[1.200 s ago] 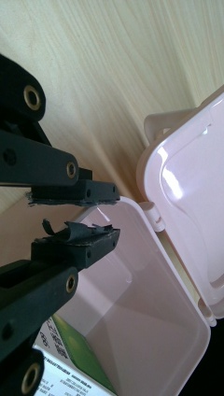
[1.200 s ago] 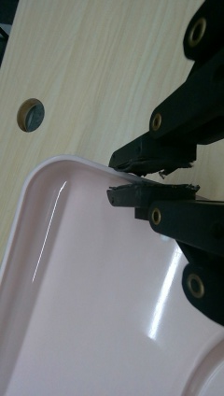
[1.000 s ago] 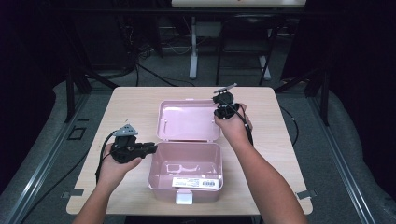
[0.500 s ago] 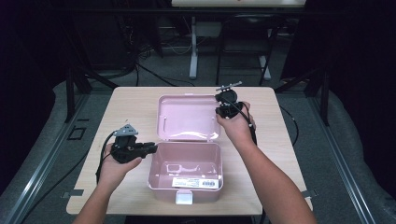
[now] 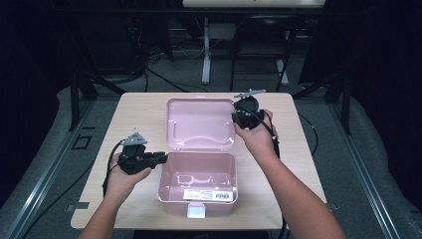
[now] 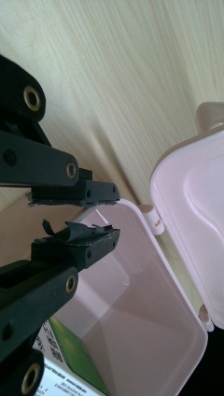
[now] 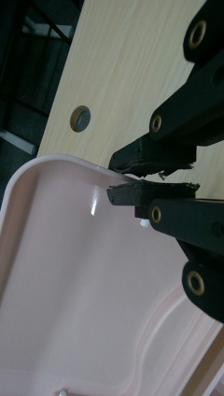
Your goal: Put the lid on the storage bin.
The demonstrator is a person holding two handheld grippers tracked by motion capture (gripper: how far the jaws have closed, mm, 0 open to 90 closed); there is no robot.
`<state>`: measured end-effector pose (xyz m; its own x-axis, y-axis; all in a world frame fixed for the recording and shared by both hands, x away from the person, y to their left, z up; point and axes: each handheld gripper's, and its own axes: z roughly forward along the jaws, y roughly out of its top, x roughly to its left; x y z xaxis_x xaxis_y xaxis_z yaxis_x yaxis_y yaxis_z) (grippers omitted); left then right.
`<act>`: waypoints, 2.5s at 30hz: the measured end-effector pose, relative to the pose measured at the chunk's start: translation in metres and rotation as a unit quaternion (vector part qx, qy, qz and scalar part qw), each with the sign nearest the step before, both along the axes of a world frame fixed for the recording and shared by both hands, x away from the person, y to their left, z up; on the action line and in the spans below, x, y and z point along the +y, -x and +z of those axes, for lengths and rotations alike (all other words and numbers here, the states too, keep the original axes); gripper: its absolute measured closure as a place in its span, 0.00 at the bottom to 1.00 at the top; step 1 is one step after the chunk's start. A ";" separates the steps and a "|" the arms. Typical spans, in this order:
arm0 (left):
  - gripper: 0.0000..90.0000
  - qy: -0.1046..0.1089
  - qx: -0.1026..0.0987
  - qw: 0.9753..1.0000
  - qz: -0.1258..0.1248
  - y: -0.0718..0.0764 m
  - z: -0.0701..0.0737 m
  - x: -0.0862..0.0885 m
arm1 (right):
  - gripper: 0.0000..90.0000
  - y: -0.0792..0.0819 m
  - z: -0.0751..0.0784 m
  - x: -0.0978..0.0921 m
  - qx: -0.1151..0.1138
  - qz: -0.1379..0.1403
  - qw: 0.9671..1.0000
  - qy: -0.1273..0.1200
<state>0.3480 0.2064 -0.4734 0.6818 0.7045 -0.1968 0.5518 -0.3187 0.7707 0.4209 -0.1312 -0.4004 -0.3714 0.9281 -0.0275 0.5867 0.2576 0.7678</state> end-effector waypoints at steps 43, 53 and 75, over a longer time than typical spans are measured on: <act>0.79 -0.002 -0.095 0.991 0.097 -0.032 0.059 -0.016 | 0.95 0.048 0.000 -0.014 -0.101 0.020 0.991 -0.080; 0.83 0.001 -0.107 0.988 0.112 -0.039 0.072 -0.015 | 0.96 0.050 -0.001 -0.017 -0.104 0.025 0.990 -0.093; 0.94 0.010 -0.103 0.988 0.114 -0.042 0.077 -0.019 | 0.94 0.049 0.000 -0.022 -0.096 0.035 0.990 -0.101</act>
